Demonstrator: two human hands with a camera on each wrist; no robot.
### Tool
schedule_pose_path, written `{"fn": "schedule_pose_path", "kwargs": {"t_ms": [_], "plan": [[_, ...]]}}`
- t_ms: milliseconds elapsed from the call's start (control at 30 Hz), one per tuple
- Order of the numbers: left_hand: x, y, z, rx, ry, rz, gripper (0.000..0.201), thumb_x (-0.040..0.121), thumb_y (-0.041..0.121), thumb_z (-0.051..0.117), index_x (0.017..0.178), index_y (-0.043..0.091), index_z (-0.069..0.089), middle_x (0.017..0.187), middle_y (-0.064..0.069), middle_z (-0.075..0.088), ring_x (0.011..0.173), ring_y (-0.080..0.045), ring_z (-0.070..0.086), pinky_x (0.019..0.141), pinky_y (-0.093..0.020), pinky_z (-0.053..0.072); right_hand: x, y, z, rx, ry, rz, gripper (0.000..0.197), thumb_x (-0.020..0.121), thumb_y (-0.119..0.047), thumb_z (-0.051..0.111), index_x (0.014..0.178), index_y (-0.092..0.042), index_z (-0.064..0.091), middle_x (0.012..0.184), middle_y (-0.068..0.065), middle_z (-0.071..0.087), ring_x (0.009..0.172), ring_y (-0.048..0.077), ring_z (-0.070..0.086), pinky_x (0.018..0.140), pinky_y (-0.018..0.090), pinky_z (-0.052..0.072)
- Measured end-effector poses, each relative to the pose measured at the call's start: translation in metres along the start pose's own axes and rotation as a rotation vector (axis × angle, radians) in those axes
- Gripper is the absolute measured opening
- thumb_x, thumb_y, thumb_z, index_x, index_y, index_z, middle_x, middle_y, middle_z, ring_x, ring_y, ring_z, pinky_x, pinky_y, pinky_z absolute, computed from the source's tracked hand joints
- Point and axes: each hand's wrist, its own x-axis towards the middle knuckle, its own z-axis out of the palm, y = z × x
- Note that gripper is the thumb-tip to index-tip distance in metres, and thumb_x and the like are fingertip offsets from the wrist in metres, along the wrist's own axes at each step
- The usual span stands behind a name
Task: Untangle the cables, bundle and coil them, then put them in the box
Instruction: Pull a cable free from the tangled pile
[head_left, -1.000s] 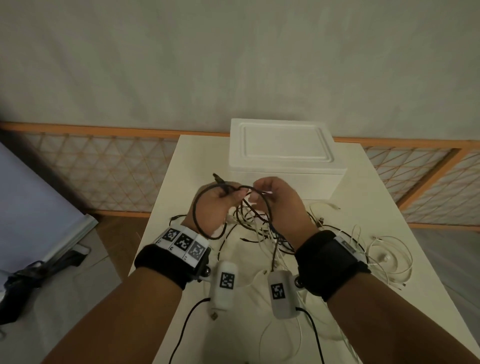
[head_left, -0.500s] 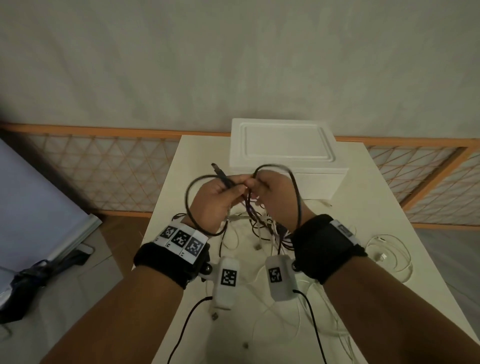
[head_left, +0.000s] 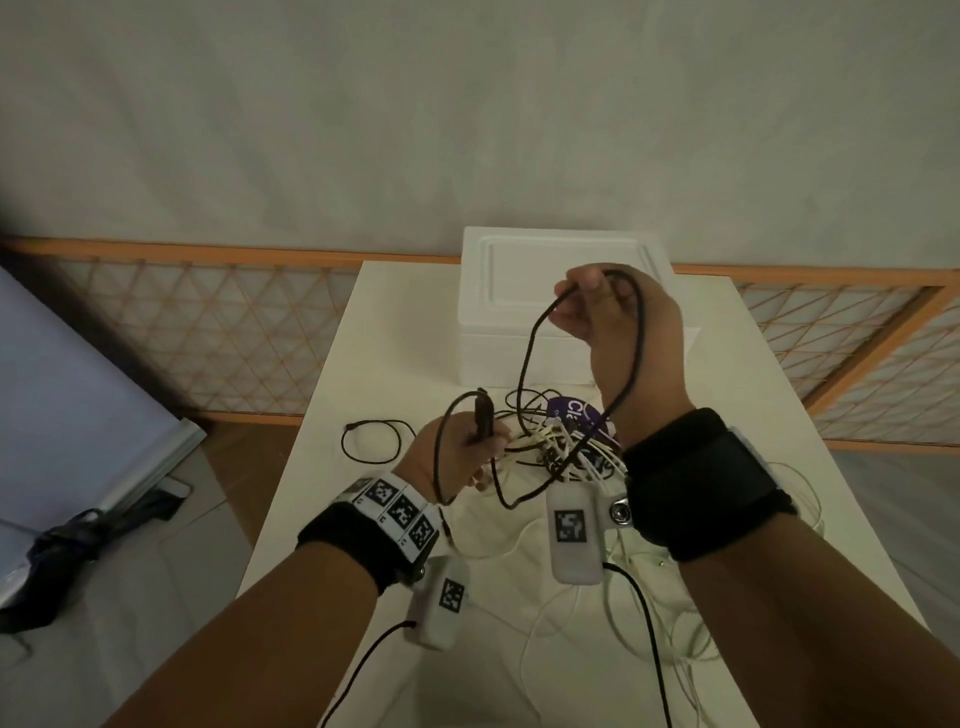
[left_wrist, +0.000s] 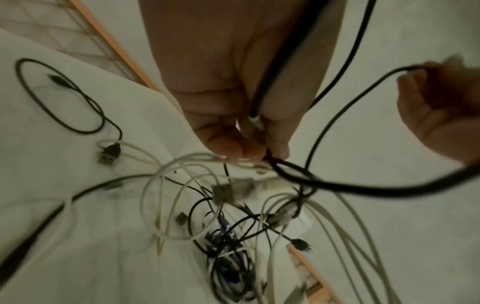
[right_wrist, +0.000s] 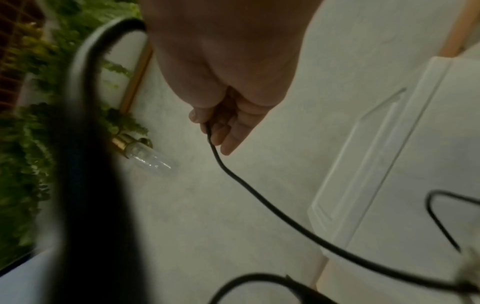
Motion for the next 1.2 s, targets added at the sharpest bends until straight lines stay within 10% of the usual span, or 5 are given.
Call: {"fn": "schedule_pose_path", "kwargs": {"t_ms": [300, 467, 700, 933, 1200], "plan": [[-0.001, 0.043, -0.017, -0.141, 0.024, 0.225, 0.018, 0.093, 0.016, 0.060, 0.084, 0.024, 0.072, 0.085, -0.004, 0.073, 0.062, -0.003, 0.057, 0.066, -0.020, 0.046, -0.014, 0.022, 0.009, 0.116, -0.138, 0.052, 0.009, 0.091, -0.014, 0.059, 0.100, -0.011, 0.059, 0.087, 0.008, 0.062, 0.076, 0.015, 0.062, 0.074, 0.031, 0.055], [-0.004, 0.064, -0.032, -0.330, 0.210, 0.324, 0.022, 0.094, 0.008, 0.056, 0.085, 0.022, 0.070, 0.073, 0.005, 0.072, 0.055, -0.008, 0.055, 0.060, -0.023, 0.049, -0.033, 0.068, 0.001, -0.650, -0.503, 0.002, 0.024, 0.087, -0.027, 0.065, 0.089, -0.004, 0.067, 0.073, -0.001, 0.058, 0.072, 0.015, 0.054, 0.061, 0.009, 0.035], [-0.012, 0.069, -0.044, -0.440, 0.286, 0.385, 0.018, 0.093, 0.005, 0.055, 0.091, 0.016, 0.070, 0.078, 0.004, 0.074, 0.055, -0.007, 0.054, 0.058, -0.018, 0.047, -0.034, 0.078, -0.005, -0.794, -0.643, -0.055, 0.024, 0.091, -0.022, 0.058, 0.085, -0.001, 0.069, 0.074, 0.006, 0.060, 0.072, 0.014, 0.052, 0.062, 0.017, 0.032], [-0.008, 0.051, -0.015, -0.731, 0.108, 0.194, 0.021, 0.083, 0.018, 0.059, 0.092, 0.014, 0.077, 0.093, -0.011, 0.072, 0.088, -0.024, 0.066, 0.088, -0.043, 0.050, -0.016, 0.039, 0.008, -0.695, -0.420, -0.179, 0.013, 0.088, -0.013, 0.062, 0.086, -0.004, 0.071, 0.081, 0.011, 0.068, 0.076, 0.024, 0.062, 0.073, 0.034, 0.049], [-0.017, 0.048, 0.009, -0.388, 0.071, 0.181, 0.019, 0.093, 0.004, 0.055, 0.101, 0.016, 0.066, 0.071, 0.019, 0.070, 0.064, 0.005, 0.060, 0.060, -0.013, 0.047, -0.019, 0.013, 0.010, -0.313, -0.250, 0.045, 0.014, 0.089, -0.007, 0.061, 0.080, -0.017, 0.065, 0.074, -0.004, 0.062, 0.062, 0.007, 0.060, 0.065, 0.034, 0.059]]}}
